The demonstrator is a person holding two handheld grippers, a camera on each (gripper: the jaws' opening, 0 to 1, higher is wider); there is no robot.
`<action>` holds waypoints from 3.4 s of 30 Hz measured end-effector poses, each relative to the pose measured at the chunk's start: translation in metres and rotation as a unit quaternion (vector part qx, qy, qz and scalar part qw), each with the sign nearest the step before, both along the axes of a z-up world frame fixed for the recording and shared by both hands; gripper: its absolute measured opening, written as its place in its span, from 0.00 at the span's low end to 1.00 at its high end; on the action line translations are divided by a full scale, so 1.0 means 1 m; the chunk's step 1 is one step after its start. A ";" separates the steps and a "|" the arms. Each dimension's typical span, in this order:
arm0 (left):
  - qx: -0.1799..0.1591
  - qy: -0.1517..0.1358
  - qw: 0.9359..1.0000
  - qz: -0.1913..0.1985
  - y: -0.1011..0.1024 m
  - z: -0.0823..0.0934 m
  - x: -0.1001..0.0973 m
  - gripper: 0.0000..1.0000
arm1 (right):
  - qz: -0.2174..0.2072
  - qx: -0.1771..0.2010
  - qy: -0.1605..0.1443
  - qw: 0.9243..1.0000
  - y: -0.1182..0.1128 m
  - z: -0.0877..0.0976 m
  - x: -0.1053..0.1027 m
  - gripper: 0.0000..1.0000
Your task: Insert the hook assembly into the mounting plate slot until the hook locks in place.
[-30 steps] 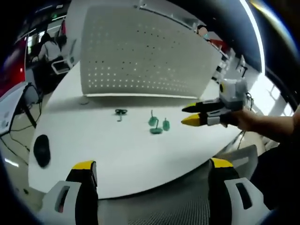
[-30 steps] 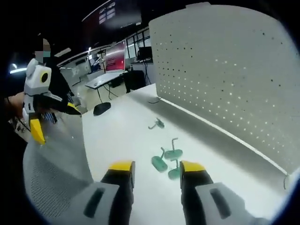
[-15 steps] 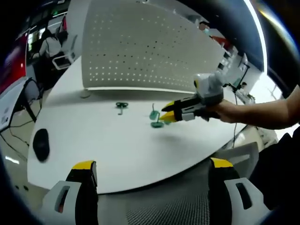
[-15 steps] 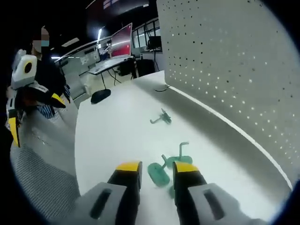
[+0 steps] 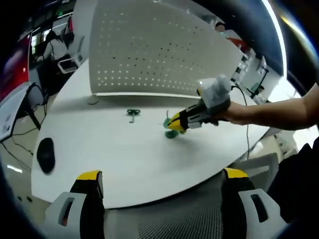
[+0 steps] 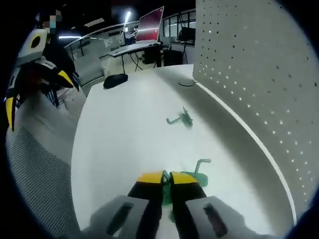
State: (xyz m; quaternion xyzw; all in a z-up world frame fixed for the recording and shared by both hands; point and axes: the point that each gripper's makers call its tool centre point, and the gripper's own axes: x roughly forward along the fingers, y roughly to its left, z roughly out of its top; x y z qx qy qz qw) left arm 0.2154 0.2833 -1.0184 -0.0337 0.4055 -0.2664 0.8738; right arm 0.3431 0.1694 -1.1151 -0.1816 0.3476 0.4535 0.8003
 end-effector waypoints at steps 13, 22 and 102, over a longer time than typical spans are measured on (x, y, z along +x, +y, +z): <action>0.002 -0.006 1.000 -0.007 -0.002 0.007 0.006 1.00 | -0.079 0.081 -0.024 0.993 0.003 0.048 0.014 0.00; -0.019 -0.023 1.000 0.005 -0.009 0.026 0.024 1.00 | -0.102 0.110 -0.083 0.985 -0.004 0.105 0.019 0.00; -0.105 -0.198 0.973 -0.051 -0.074 0.145 0.069 0.01 | -0.190 0.407 -0.096 0.888 0.036 0.277 -0.077 0.10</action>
